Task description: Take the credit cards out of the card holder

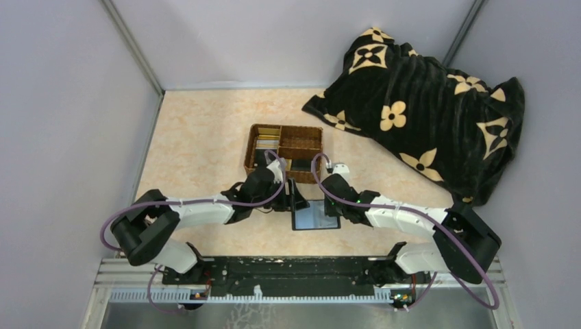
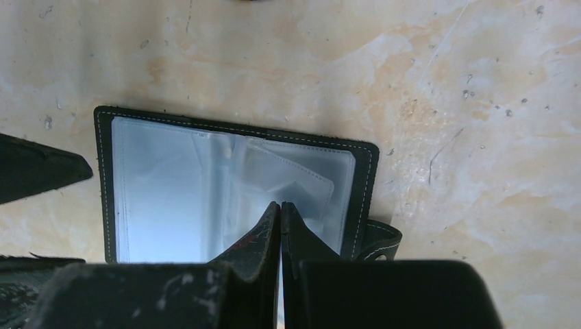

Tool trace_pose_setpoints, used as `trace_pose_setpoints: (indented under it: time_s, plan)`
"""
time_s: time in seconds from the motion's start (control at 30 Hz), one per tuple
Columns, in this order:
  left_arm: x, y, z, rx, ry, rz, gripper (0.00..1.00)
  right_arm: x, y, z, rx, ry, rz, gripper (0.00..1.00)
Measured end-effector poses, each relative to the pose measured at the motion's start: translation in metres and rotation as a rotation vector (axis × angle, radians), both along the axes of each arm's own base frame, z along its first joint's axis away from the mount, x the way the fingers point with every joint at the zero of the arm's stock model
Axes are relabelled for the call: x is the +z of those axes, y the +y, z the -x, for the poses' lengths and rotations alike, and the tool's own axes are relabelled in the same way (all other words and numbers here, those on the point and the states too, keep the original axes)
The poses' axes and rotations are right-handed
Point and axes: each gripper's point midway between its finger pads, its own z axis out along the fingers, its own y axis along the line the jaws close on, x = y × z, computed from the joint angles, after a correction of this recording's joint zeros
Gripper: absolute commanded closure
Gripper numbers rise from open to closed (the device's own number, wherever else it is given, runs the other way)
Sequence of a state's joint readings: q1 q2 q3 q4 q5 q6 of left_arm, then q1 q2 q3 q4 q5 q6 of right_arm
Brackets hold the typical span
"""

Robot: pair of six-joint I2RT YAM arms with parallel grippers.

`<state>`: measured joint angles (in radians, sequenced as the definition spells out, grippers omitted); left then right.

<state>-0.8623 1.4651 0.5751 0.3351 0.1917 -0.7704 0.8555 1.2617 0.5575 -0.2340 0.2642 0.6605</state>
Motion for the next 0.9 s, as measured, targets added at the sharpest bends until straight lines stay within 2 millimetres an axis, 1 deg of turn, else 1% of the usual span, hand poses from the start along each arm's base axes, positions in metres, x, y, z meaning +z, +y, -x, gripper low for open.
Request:
trace_pose_setpoints:
  time_s: [0.3,0.47,0.6,0.8,0.9]
  plan:
    - [-0.009,-0.015,0.023,-0.048,0.057,0.006,0.32,0.002,0.000,-0.002,0.010,-0.009,0.005,1.00]
    - [-0.012,-0.017,0.025,-0.050,0.067,0.007,0.32,0.003,0.004,-0.001,0.021,-0.003,-0.010,1.00]
    - [-0.026,-0.021,0.028,-0.056,0.099,-0.001,0.32,0.002,0.005,0.000,0.026,0.002,-0.014,1.00]
    - [-0.026,-0.028,0.027,-0.066,0.104,0.028,0.32,0.002,0.005,0.001,0.025,0.004,-0.012,1.00]
    - [-0.026,-0.030,0.027,-0.068,0.105,0.036,0.32,0.008,0.003,0.000,0.020,-0.011,-0.019,1.00]
